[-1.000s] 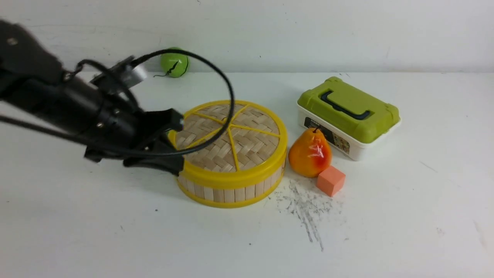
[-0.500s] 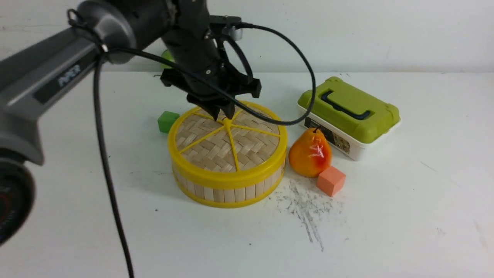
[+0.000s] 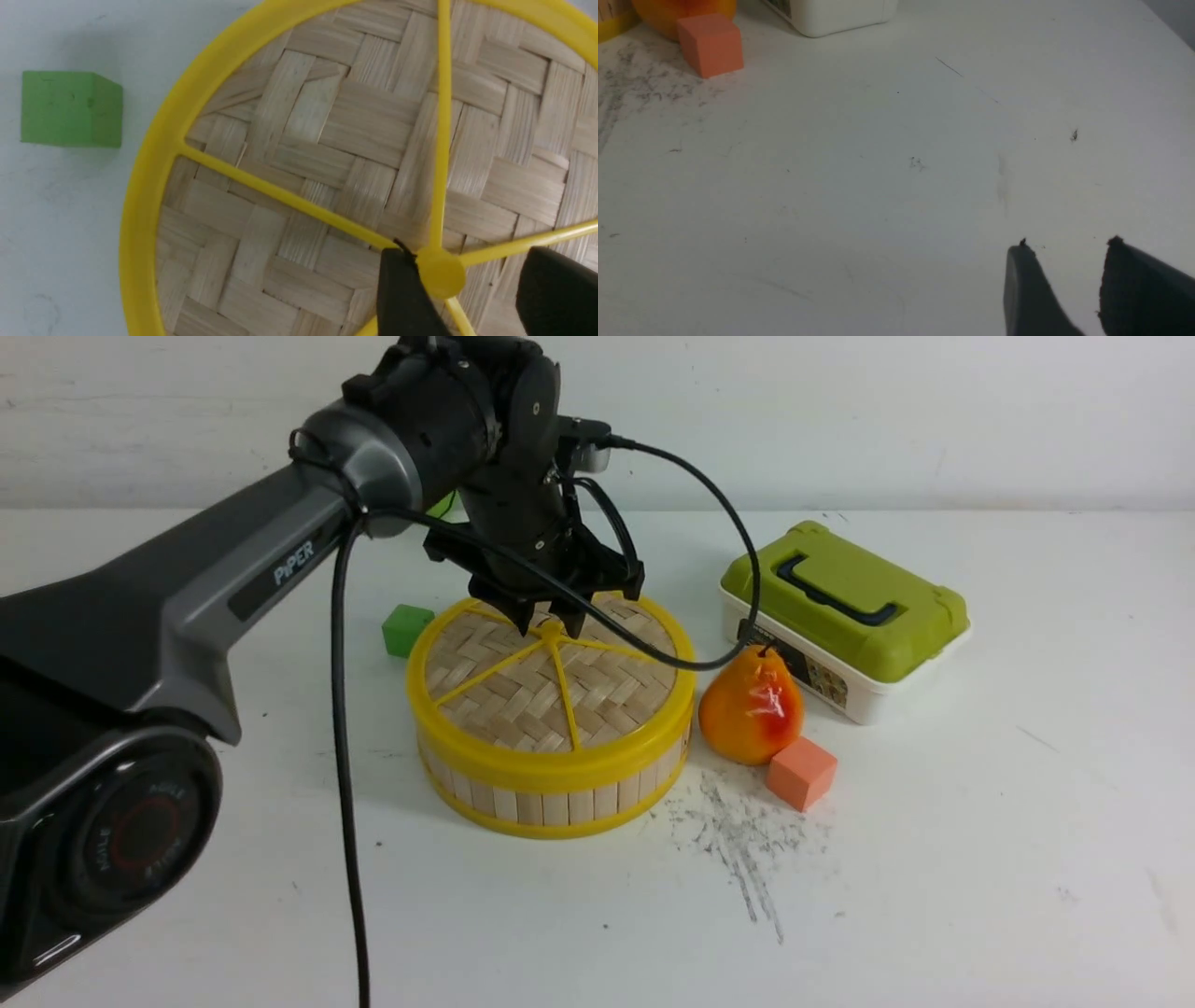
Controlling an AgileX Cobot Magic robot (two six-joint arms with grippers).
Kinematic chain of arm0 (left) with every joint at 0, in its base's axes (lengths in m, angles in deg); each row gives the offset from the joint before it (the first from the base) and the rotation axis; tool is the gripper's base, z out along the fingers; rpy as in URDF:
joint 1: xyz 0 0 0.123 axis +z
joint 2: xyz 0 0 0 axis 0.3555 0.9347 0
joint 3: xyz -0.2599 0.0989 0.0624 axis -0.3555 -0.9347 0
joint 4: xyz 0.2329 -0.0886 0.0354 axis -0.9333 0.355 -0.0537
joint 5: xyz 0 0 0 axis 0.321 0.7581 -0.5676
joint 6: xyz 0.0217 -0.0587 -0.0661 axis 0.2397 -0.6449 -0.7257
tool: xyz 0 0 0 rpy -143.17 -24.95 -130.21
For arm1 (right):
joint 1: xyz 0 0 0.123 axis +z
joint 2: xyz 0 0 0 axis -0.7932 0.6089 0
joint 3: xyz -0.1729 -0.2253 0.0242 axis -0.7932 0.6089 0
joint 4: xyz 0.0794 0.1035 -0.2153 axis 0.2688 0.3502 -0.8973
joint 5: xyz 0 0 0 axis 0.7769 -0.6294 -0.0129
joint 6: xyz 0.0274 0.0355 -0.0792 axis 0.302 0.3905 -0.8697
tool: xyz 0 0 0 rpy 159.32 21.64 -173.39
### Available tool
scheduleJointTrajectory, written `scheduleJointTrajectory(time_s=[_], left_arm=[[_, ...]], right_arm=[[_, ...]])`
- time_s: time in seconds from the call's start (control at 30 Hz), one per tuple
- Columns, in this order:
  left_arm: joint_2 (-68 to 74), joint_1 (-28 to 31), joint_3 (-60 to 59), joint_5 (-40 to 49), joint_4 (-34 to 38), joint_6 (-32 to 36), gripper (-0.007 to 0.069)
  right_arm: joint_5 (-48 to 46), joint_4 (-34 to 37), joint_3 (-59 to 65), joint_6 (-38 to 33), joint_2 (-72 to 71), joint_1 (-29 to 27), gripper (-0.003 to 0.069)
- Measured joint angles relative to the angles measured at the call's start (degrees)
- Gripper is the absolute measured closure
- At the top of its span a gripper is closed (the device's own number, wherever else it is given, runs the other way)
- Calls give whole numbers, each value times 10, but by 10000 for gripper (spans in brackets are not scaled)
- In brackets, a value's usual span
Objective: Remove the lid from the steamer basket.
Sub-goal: Use the left arm to lift the lid of the steamer
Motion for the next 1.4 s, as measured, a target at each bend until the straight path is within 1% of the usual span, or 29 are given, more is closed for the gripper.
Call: scheduleJointTrajectory(time_s=[0.23, 0.47, 0.97, 1.07, 1.1, 1.13, 1.23, 1.4], left_arm=[[0, 0, 1, -19, -4, -19, 295], [0, 0, 1, -20, 4, -23, 344], [13, 0, 1, -20, -1, -28, 365], [13, 0, 1, -20, -1, -32, 413], [13, 0, 1, -20, -1, -32, 417], [13, 0, 1, -20, -4, -33, 467], [13, 0, 2, -17, -6, -33, 531], [12, 0, 32, 16, -11, -32, 527]], right_arm=[[0, 0, 0, 0, 0, 0, 419], [0, 0, 0, 0, 0, 0, 419], [0, 0, 0, 0, 0, 0, 419], [0, 0, 0, 0, 0, 0, 419], [0, 0, 0, 0, 0, 0, 419], [0, 0, 0, 0, 0, 0, 419], [0, 0, 0, 0, 0, 0, 419], [0, 0, 0, 0, 0, 0, 419]])
